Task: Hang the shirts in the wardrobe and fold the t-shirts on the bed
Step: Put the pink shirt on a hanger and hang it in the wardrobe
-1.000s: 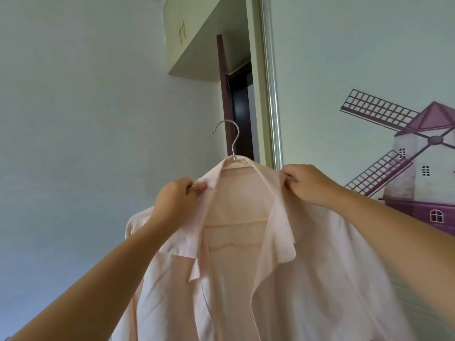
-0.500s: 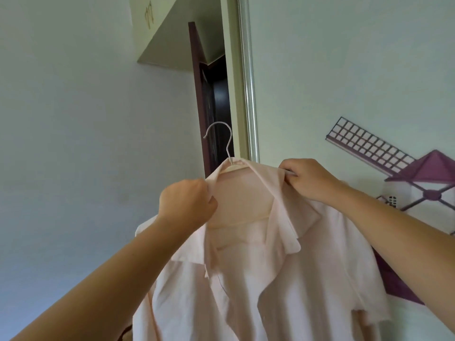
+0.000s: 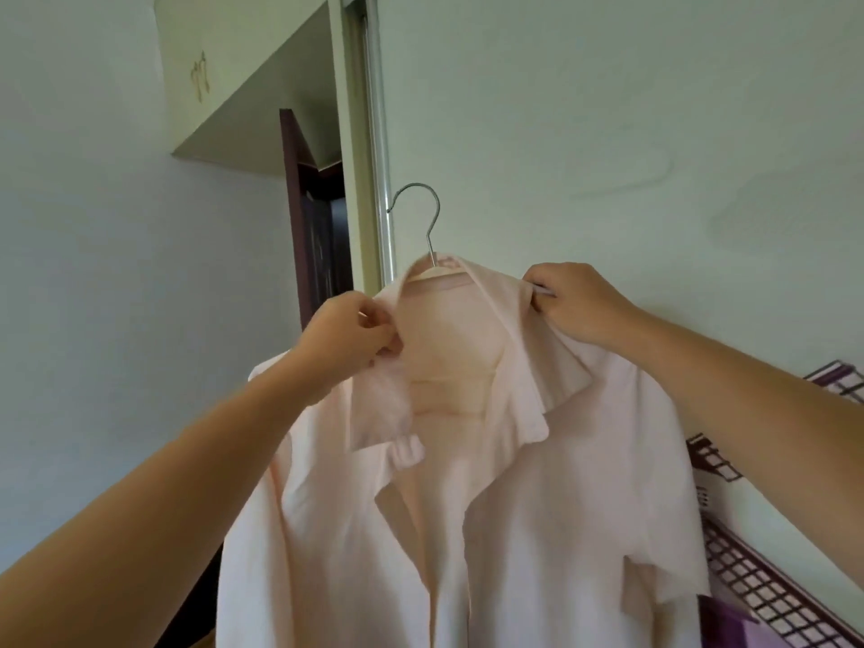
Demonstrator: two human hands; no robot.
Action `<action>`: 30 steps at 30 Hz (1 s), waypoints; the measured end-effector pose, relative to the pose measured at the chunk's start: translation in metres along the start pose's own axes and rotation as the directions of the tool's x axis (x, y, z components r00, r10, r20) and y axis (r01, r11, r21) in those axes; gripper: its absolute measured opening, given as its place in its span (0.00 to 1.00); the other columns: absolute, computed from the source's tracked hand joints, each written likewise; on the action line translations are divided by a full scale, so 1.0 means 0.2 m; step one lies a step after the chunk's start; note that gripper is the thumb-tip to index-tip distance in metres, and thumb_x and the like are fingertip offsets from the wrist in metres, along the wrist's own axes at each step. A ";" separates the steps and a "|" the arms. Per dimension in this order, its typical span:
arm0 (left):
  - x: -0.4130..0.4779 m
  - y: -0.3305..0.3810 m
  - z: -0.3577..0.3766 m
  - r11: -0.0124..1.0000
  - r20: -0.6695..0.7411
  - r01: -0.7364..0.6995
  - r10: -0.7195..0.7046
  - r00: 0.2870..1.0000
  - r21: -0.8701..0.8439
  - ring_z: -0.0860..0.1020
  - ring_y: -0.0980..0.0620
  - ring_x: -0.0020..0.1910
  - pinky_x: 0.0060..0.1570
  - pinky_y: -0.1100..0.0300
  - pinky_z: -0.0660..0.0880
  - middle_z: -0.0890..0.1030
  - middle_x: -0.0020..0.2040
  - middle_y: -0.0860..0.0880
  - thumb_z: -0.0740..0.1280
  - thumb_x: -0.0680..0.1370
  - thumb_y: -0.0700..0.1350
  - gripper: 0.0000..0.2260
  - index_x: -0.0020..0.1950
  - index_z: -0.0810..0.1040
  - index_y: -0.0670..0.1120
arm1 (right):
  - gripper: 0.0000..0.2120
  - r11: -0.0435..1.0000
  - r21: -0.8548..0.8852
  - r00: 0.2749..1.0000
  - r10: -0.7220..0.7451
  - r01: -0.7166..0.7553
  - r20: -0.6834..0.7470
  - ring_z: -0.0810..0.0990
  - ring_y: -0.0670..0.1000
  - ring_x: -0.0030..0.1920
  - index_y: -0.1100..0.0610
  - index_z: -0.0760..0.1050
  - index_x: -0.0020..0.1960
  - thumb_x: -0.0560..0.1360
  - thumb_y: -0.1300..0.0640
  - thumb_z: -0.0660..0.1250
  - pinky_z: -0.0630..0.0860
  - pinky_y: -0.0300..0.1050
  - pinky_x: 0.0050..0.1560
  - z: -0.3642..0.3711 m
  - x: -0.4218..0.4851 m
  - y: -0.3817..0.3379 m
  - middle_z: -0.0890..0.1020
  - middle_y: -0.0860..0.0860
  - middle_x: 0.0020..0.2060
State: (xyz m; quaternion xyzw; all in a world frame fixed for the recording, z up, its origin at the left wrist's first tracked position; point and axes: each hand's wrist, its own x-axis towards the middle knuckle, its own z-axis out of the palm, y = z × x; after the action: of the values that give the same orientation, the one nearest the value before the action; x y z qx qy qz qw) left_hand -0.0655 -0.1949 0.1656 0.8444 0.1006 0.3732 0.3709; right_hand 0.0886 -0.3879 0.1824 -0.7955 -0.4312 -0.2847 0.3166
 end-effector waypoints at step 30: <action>0.39 0.58 0.94 0.747 0.117 -0.656 0.646 0.754 0.107 0.71 0.48 0.35 0.33 0.57 0.61 0.70 0.30 0.53 0.56 0.82 0.50 0.18 0.33 0.61 0.48 | 0.16 0.631 -0.658 0.911 0.285 -0.411 -0.297 0.71 0.53 0.38 0.50 0.64 0.32 0.77 0.63 0.57 0.65 0.47 0.38 -1.18 -0.51 0.34 0.71 0.45 0.31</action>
State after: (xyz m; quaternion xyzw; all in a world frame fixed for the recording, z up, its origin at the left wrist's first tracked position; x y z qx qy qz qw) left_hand 0.1082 -0.3455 0.2061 0.8635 -0.1873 0.4400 0.1600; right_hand 0.0587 -0.6458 0.2421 -0.8966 -0.0985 -0.4259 0.0704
